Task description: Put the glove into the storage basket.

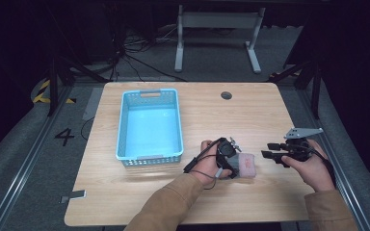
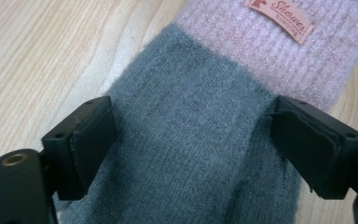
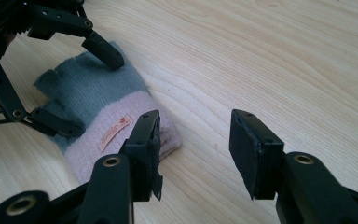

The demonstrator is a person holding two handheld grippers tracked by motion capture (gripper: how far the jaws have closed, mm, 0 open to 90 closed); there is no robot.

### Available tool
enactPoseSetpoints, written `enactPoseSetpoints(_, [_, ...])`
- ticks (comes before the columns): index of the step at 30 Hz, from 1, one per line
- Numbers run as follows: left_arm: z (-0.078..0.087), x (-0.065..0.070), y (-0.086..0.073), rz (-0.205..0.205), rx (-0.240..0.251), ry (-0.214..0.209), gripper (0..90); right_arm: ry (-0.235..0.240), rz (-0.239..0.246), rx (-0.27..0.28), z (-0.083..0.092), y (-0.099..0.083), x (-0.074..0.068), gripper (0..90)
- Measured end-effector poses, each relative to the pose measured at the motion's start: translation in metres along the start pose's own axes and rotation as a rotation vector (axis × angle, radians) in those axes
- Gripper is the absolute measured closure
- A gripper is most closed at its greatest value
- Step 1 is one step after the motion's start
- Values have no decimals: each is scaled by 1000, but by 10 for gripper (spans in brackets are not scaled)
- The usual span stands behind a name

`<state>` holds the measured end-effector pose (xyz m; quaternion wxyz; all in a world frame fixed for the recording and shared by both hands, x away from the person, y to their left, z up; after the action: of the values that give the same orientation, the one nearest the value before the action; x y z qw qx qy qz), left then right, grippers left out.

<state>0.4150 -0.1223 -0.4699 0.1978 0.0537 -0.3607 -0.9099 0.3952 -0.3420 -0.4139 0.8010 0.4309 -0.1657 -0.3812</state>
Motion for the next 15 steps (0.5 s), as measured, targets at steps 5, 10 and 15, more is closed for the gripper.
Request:
enactPoseSetpoints(5, [-1,0,1,10,-11,3,133,2,-4,2,0,0,0,540])
enactPoseSetpoints(10, [-2,2,1,10,-27,6,133,-7,-8,6,0,0,0,535])
enactPoseSetpoints(15, [-1,4,2,11,-39,15,159,-12,-10,10,0,0,1,530])
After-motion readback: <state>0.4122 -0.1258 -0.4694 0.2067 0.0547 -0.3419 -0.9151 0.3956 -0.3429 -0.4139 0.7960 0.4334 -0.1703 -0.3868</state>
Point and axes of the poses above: each handheld gripper's, and its own axes: z roughly backward along the jaws, y roughly out of its top, x roughly to its right, the point moved 3 cm from there along -z, roughly forward along the jaws, and after that the axes turned 9 degrees about x, right-handed, at the moved point
